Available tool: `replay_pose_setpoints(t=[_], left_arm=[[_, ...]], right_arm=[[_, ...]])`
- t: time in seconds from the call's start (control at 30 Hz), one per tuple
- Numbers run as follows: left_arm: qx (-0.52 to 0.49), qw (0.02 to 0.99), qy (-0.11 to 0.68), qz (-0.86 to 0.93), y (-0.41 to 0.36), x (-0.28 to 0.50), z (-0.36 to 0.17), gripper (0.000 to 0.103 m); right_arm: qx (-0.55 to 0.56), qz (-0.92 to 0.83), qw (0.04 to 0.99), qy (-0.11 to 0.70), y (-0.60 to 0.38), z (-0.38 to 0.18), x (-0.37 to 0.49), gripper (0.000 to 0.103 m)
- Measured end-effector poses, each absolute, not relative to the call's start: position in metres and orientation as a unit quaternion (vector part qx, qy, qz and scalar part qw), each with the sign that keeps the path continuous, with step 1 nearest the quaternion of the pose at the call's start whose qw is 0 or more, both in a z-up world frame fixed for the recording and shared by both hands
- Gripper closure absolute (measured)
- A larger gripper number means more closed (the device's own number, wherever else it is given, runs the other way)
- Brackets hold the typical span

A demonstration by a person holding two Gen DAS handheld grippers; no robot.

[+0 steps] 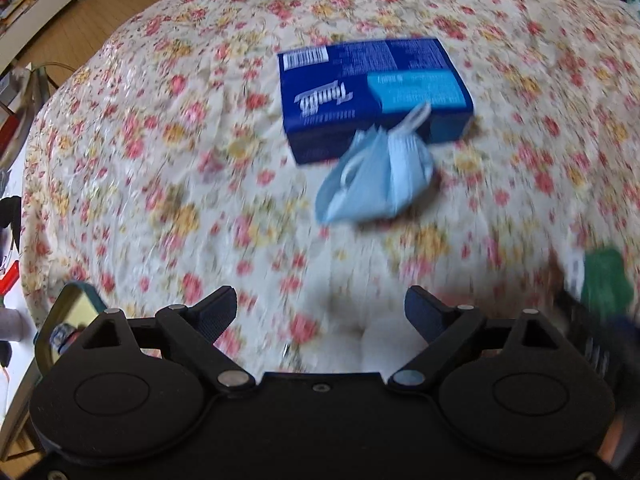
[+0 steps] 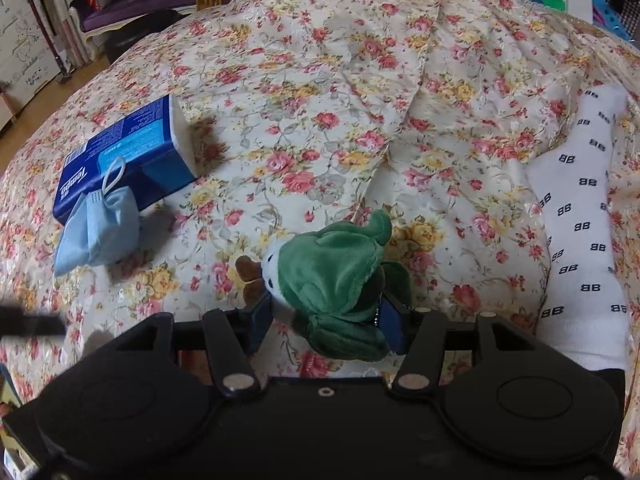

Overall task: Organize soft objects
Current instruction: 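Grasp the green plush toy with the right tool while the left tool grasps the blue face mask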

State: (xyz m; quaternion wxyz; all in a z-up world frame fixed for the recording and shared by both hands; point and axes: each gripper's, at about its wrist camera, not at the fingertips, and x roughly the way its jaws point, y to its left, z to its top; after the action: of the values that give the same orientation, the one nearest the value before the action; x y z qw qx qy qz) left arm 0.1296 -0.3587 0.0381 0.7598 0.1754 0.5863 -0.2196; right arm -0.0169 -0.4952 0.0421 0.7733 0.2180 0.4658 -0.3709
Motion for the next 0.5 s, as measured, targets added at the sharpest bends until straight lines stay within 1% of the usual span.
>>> replay_pose_setpoints(t=[0.27,0.5], left_arm=[[0.164,0.773,0.574,-0.213,-0.398,0.147,0.025,0.015],[0.142,0.776,0.588,-0.179,-0.410,0.166,0.007,0.015]], right_arm=[[0.237,-0.378,0.766,0.463,-0.505,0.039,-0.031,0.048],[0.248,-0.374,0.765,0.462,-0.508,0.038,-0.035,0.048]])
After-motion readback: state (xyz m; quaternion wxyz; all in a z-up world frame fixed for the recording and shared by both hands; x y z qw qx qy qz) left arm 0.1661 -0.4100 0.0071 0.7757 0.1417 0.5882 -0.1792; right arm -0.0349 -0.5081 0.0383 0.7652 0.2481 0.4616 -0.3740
